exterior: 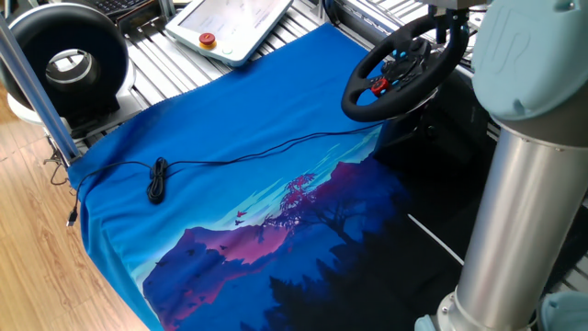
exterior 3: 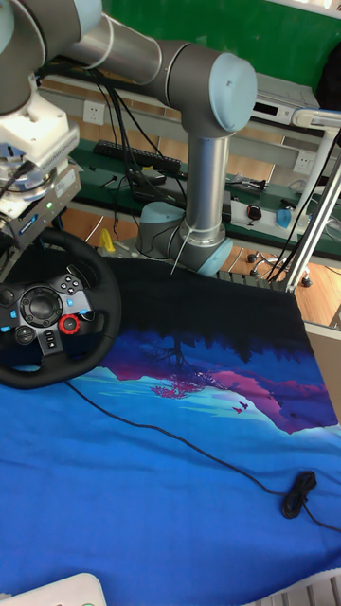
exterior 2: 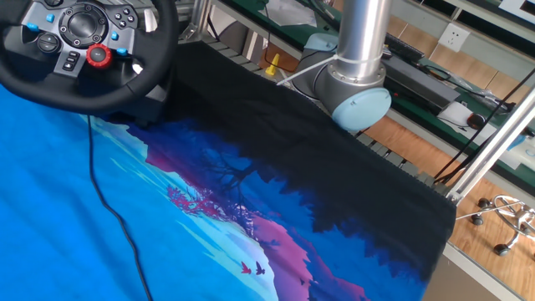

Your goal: Rotate the steering wheel 90 degrees clockwise

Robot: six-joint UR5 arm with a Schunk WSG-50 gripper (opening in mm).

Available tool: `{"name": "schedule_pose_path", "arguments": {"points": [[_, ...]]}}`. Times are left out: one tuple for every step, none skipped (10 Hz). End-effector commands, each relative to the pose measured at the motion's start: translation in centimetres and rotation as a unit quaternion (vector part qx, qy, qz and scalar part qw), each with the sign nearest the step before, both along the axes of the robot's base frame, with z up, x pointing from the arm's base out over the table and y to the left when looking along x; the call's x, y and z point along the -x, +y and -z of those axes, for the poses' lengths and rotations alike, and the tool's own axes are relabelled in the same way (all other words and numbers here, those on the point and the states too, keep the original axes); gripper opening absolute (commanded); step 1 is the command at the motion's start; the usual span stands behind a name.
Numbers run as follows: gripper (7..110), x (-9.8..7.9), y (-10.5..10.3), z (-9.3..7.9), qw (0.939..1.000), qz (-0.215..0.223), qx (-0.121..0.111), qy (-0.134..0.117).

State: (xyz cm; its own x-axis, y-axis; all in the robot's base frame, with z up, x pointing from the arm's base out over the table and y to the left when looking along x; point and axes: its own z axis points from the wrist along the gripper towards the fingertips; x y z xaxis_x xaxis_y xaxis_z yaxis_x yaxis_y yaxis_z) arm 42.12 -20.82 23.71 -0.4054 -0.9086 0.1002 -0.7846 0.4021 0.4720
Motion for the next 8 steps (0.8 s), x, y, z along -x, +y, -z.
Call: {"name": "schedule_pose_path", "arguments": {"points": [[44,1.0,1.2,-0.2,0.9968,-0.061,-0.046,0.025],[44,1.3,1.9,-0.4,0.9950,-0.071,-0.064,0.030],[44,1.5,2.0,-0.5,0.9942,-0.075,-0.071,0.031],[44,1.7,1.6,-0.5,0.9942,-0.079,-0.063,0.037],[44,1.7,1.4,-0.1,0.9941,-0.083,-0.060,0.037],[44,1.8,1.4,0.6,0.9940,-0.084,-0.061,0.036],[22,1.7,1.5,1.2,0.9937,-0.085,-0.064,0.035],[22,1.8,1.7,1.2,0.9941,-0.080,-0.061,0.039]]}}
